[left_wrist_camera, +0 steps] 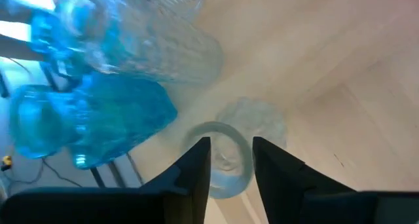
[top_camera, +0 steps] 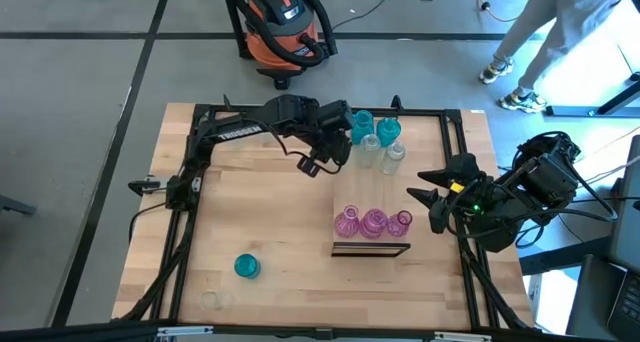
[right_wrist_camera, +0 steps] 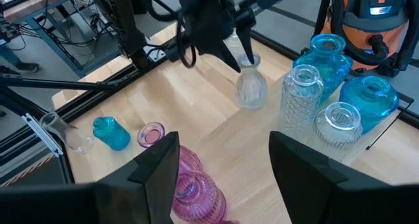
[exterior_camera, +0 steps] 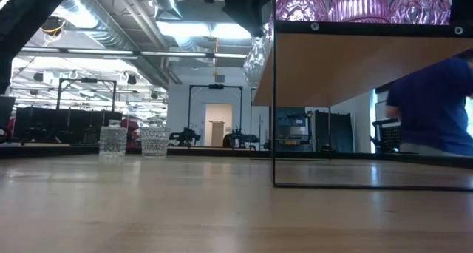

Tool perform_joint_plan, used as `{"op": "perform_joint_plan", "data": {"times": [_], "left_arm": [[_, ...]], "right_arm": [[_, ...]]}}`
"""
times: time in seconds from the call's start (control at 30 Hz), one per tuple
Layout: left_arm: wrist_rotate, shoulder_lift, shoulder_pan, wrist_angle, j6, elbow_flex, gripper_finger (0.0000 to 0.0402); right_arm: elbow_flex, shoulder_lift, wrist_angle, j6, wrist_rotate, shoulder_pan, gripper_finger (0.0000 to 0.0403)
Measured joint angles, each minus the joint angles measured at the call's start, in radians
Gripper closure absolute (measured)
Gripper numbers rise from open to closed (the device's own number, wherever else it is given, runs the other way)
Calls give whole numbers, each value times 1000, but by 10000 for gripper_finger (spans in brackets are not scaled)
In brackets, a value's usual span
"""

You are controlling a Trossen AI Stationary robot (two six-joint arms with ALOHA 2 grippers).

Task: Sort vases onto shelf
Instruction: Put the transparent vase on the shelf aligned with the other transparent vase

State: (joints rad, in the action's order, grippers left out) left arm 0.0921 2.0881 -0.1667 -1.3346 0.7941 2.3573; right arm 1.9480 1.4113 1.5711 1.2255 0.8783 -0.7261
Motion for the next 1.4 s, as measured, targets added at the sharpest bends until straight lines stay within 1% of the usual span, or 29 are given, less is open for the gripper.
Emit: {"op": "perform_joint_plan", "data": {"times": [0.2, 0.43, 0.7, 0.83, 1.17, 1.4], "left_arm": [[6, 40, -2, 12, -13, 3, 295], [19, 43, 3, 68, -15, 0, 295], [25, 43, 6, 82, -15, 0, 295], [63, 43, 7, 94, -28, -2, 295], [94, 43, 22, 94, -36, -2, 295], [154, 45, 50, 97, -35, -3, 295]], "right_arm": [[0, 0, 0, 1, -18, 0, 185], [0, 0, 0, 1, -26, 0, 185], [0, 0, 0, -20, -25, 0, 185], [0, 0, 0, -23, -25, 0, 185], [0, 0, 0, -26, -24, 0, 185], [0, 0, 0, -26, -23, 0, 185]]}}
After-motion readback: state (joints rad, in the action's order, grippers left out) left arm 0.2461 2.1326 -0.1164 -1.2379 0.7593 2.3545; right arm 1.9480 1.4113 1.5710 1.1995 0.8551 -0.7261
